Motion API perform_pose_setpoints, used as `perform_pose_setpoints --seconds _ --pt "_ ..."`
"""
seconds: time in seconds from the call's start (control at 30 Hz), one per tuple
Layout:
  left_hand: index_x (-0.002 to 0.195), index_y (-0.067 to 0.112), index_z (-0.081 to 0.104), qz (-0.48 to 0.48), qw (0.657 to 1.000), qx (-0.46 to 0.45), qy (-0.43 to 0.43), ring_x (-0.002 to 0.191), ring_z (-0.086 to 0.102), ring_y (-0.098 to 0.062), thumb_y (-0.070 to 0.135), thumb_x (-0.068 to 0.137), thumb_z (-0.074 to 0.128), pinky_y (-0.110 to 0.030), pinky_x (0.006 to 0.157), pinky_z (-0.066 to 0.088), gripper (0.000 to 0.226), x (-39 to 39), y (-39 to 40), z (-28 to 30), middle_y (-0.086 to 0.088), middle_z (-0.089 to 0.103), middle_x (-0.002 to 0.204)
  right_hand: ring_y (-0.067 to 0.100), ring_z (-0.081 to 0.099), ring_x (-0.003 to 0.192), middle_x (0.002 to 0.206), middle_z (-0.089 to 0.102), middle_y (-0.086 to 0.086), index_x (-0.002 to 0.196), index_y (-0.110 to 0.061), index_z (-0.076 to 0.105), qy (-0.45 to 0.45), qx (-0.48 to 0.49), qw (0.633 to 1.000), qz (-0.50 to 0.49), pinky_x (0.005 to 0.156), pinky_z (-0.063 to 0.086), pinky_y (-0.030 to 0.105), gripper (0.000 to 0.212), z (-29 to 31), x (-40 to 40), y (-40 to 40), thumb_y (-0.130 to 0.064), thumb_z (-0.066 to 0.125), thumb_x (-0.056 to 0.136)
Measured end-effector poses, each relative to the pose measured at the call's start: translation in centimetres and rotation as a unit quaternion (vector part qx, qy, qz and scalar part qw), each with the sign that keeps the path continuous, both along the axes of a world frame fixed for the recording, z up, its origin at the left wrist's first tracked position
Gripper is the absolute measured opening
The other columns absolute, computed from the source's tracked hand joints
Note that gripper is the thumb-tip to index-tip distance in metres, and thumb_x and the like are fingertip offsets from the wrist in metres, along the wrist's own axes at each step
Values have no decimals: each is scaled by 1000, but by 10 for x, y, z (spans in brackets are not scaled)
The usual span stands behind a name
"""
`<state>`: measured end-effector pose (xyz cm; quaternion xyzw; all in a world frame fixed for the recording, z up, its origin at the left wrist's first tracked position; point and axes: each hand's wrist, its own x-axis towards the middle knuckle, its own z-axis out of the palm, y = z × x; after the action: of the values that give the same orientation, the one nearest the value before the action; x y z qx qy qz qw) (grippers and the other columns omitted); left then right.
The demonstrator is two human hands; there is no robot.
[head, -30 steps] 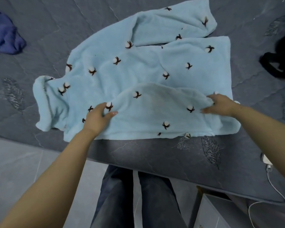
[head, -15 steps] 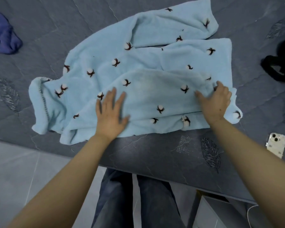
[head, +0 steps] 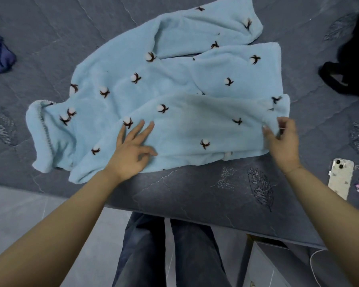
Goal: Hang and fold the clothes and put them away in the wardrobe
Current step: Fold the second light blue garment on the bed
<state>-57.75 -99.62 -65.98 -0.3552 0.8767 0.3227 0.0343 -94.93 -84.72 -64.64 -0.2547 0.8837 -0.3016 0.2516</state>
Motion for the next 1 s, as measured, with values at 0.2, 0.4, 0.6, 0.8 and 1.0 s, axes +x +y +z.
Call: perform_pose_setpoints --seconds 0.2,0.4,0.6,0.8,1.0 --pt "132 23 59 51 990 -112 68 145 28 -25 22 88 46 -55 117 5 46 -33 5 -5 -4 35 155 32 23 145 157 26 15 147 -6 36 269 -11 918 293 118 21 48 53 -13 33 -17 -17 48 96" --pt "151 40 -12 4 977 -88 -196 145 -28 -19 68 93 9 -59 110 -23 68 -53 1 -62 5 -25 160 20 -6 151 164 -4 1 156 -25 2 245 165 865 406 122 -5 40 64 -63 22 -37 -51 24 103" --pt "152 45 -4 17 983 -22 -184 148 -19 -16 68 94 16 -57 113 -17 66 -59 -12 -53 10 -17 161 21 -7 150 163 -6 -9 156 -26 1 230 233 898 295 119 -7 53 66 -64 -8 -31 -56 11 98" --pt "124 14 62 119 985 -120 36 119 52 -29 24 98 49 -40 95 32 30 -95 -88 -5 -7 55 131 37 31 142 153 34 19 137 -1 50 211 25 931 296 118 20 50 39 -28 -31 -103 -4 45 99" --pt "137 20 49 -8 983 -171 -69 134 40 -20 39 100 44 -39 106 17 42 -141 -171 -26 -1 48 143 33 39 135 150 39 15 143 -8 43 204 139 870 428 111 29 46 49 -36 -74 -220 -13 54 96"
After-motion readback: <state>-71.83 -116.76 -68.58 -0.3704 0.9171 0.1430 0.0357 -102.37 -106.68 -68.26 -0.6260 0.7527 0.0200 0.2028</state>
